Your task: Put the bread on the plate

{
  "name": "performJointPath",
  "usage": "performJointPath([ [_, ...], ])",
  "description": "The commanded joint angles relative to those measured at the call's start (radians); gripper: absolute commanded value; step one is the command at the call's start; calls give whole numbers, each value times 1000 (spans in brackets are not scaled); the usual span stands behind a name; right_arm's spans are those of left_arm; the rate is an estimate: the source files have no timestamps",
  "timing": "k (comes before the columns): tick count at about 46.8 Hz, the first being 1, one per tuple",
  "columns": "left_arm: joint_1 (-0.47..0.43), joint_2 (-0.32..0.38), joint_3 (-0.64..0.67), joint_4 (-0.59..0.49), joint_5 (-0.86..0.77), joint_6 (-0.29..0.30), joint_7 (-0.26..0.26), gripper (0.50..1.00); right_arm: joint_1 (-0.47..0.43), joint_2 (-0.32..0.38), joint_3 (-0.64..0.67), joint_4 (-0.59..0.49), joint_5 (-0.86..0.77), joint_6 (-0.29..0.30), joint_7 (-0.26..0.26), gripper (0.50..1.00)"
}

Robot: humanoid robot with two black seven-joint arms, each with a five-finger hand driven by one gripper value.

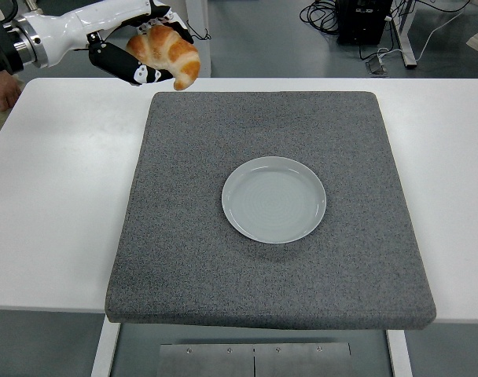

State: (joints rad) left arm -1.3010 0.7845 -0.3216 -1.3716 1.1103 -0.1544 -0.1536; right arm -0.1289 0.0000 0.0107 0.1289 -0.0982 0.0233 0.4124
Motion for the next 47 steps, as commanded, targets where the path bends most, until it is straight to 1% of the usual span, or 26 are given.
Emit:
performJointPath([
  [1,-3,-18,1,0,0,-2,-1,500,0,0,0,0,0,0,-1,1000],
  [11,-43,-74,6,0,0,-19,-3,500,0,0,0,0,0,0,-1,1000],
  [16,-52,-83,4,0,2,-39,-9,500,0,0,0,0,0,0,0,1000],
  [23,-72,-140,7,2,5,-40,-12,500,0,0,0,0,0,0,-1,1000],
  [33,-78,-208,13,8,20,-40,-11,500,0,0,0,0,0,0,-1,1000],
  [47,-92,-300,33,62,20,-39,-11,500,0,0,0,0,0,0,0,1000],
])
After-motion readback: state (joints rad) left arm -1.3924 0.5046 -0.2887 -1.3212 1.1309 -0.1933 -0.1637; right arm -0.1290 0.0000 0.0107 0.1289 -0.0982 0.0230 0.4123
